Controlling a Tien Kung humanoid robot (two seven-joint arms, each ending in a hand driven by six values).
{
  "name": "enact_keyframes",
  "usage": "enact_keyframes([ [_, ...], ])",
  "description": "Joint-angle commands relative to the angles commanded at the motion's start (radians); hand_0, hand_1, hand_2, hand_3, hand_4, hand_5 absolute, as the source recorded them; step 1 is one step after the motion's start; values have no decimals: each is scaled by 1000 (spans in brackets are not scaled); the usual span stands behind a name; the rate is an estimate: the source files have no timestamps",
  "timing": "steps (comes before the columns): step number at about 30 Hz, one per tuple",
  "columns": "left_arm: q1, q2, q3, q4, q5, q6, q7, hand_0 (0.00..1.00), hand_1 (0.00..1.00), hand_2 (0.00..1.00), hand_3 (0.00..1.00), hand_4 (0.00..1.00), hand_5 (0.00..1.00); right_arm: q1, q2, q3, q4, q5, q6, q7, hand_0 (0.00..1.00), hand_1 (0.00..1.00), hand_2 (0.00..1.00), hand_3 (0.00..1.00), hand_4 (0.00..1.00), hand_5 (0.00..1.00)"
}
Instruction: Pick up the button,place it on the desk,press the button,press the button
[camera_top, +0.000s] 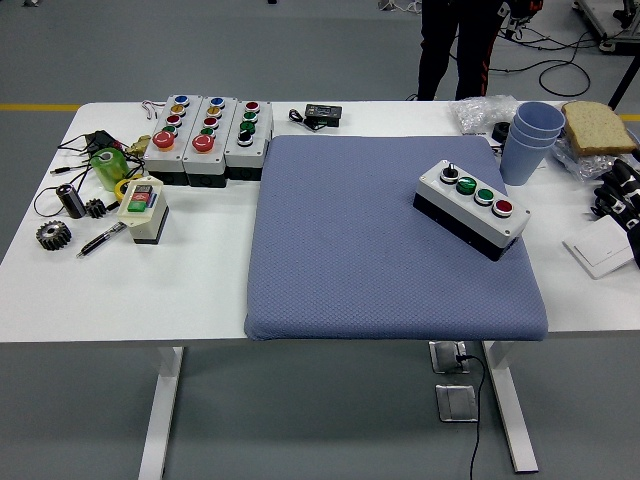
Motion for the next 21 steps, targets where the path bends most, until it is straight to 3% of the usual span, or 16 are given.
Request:
enact_keyframes([
  [21,0,0,-3,0,-10,0,-4,629,665,683,599,342,649,1,1,-2,-1,-12,10,11,709,675,774,884,892,122],
])
